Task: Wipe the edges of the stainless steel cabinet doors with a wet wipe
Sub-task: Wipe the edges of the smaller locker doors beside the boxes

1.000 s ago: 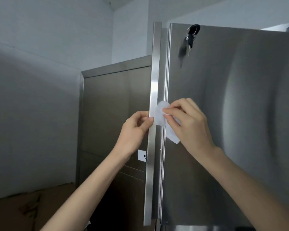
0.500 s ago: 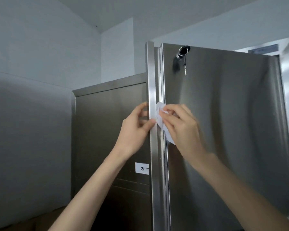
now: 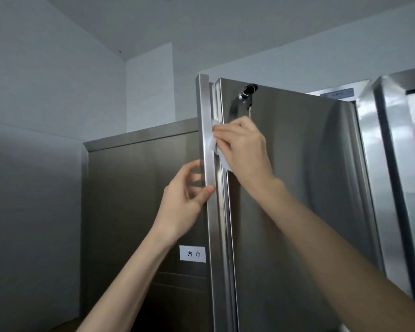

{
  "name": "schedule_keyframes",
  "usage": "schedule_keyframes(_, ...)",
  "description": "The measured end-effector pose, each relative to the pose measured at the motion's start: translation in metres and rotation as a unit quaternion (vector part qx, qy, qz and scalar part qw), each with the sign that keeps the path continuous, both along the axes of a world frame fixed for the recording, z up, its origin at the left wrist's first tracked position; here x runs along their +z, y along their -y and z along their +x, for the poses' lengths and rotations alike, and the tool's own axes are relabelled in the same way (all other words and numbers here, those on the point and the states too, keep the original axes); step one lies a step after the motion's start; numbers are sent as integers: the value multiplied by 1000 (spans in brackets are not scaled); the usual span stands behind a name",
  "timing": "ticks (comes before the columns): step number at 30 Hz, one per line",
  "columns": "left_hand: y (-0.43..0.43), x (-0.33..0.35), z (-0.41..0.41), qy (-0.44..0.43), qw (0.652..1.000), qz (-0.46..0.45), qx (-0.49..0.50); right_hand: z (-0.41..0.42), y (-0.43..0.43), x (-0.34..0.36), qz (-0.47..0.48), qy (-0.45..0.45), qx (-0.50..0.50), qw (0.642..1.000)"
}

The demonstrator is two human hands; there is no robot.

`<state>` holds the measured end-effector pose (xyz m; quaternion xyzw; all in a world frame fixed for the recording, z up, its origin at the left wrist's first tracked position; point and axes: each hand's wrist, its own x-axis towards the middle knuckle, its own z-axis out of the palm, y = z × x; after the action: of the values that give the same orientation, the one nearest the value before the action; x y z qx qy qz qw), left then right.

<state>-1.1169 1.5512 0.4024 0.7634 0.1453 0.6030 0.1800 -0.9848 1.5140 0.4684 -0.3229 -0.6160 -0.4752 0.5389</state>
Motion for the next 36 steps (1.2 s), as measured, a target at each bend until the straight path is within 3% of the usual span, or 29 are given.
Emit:
schedule_keyframes(5,12,0,-1,0,1000,-8,10,-3,6,53,-56,-82,43,994)
schedule_keyframes(9,18,0,1,1,1000,-4,30,-2,8,24,20,-59,58,996)
schedule_keyframes(14,25,0,1,-1,999,-11,36,4,2,55,-68,-66,-38,995)
schedule_keyframes(16,29,-1,2,-1,999,-11,39,0,6,60,-30,-74,-37,996)
schedule_keyframes(20,36,-1,2,-6,999,-5,52,-2,13,33,174,-102,65,977)
schedule_keyframes(22,40,-1,2,-13,999,-4,53,0,16,20,196,-138,116,964)
schedule_keyframes(24,42,-1,3,-12,999,-8,53,2,21,18,177,-166,158,957)
schedule_keyframes(26,42,-4,4,-2,998,-14,54,-3,27,26,100,-155,169,968)
schedule_keyframes(29,40,-10,6,18,998,-29,45,-11,29,49,0,-133,93,987)
schedule_keyframes(33,36,-13,6,14,998,-31,44,-12,31,67,-28,-134,52,989)
schedule_keyframes(36,35,-13,6,12,998,-35,50,-18,26,42,11,-110,43,993)
